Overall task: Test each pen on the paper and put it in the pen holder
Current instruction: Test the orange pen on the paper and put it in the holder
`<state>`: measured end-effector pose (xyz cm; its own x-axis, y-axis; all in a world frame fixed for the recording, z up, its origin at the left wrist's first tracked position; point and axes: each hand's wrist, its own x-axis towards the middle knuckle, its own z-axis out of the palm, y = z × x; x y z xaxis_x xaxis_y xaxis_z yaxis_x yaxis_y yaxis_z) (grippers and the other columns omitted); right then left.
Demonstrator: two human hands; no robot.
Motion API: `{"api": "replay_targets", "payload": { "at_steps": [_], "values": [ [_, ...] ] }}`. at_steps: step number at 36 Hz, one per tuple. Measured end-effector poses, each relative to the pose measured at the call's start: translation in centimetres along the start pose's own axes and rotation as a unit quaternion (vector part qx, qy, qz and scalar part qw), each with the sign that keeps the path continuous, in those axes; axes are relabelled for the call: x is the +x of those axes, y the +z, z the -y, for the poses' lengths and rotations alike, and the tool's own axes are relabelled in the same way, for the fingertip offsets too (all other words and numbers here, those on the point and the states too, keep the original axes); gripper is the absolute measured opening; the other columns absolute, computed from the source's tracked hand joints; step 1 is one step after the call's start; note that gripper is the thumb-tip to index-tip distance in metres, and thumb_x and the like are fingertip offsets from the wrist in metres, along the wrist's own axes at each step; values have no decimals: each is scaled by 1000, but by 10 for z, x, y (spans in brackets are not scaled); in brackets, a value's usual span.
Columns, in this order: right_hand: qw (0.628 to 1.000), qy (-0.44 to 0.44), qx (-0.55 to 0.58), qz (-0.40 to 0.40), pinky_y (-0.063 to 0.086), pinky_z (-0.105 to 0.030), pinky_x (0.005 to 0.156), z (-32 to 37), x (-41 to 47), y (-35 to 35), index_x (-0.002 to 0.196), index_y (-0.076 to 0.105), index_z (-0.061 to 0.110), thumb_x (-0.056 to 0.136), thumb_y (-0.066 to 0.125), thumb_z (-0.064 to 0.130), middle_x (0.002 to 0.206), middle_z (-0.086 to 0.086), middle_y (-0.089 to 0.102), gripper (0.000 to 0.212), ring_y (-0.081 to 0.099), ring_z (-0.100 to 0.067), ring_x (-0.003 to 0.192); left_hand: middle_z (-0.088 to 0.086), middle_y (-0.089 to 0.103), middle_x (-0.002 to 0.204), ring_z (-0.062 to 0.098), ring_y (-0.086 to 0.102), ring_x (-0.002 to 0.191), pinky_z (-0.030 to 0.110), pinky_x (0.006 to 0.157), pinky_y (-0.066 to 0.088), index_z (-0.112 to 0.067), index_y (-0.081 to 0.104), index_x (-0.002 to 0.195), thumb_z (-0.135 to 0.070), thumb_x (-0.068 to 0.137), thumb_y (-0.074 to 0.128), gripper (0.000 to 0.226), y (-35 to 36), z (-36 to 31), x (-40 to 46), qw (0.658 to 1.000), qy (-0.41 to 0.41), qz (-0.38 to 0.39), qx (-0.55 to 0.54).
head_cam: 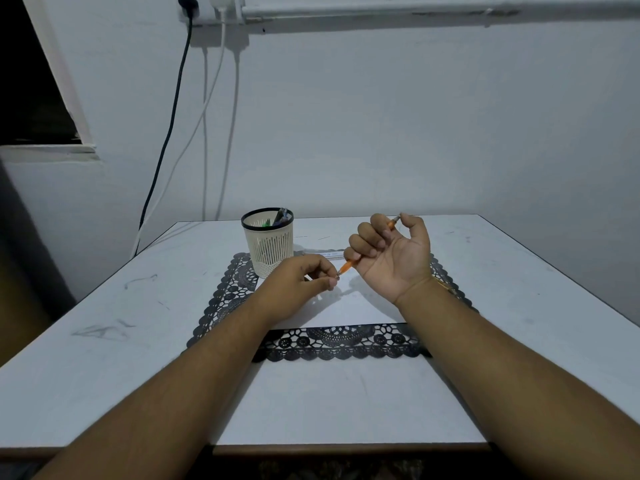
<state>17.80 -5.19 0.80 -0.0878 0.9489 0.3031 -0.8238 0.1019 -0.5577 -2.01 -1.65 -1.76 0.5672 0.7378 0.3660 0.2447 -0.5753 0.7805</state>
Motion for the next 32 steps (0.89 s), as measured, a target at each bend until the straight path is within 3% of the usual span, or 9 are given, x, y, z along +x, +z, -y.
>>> {"api": "replay_targets", "payload": {
  "at_steps": [6,15,22,26,28,32],
  "values": [
    [1000,-3,13,3,21,-33,62,1,-1,-1,65,32,19,84,44,41,61,1,24,31,17,-16,59,-10,73,82,2,60,73,22,73,47,-24,73,89,-15,92,75,10,1,1,1,1000,16,-16,22],
    [1000,2,12,9,20,-33,62,2,-1,-1,64,32,19,84,43,39,61,2,23,30,17,-17,59,-16,71,78,-3,56,66,17,68,45,-22,74,88,-15,92,75,8,1,-1,1,998,32,-24,49],
    [1000,8,1,-8,27,-33,61,2,-4,3,68,34,19,90,46,48,65,1,20,39,17,-17,61,-10,71,80,7,62,72,25,69,49,-20,74,89,-17,92,75,5,1,2,2,993,63,-39,91],
    [999,8,-20,-33,40,-34,69,5,-1,4,70,41,18,100,47,54,64,0,33,47,33,-17,60,-9,69,80,14,62,74,33,70,51,-21,74,90,-18,93,73,5,0,3,2,984,102,-59,136],
    [996,13,-60,-57,48,-39,77,8,1,4,72,46,17,101,49,50,66,-2,42,44,45,-20,64,-8,69,80,14,63,75,34,70,51,-21,73,92,-18,95,71,4,0,4,3,980,112,-74,143],
    [950,41,-296,-89,54,-45,86,12,1,1,83,60,12,108,48,27,81,-8,65,32,61,-25,79,-6,71,85,13,66,79,28,70,50,-21,73,96,-17,97,68,6,-3,4,3,982,102,-107,119]
  ]
}}
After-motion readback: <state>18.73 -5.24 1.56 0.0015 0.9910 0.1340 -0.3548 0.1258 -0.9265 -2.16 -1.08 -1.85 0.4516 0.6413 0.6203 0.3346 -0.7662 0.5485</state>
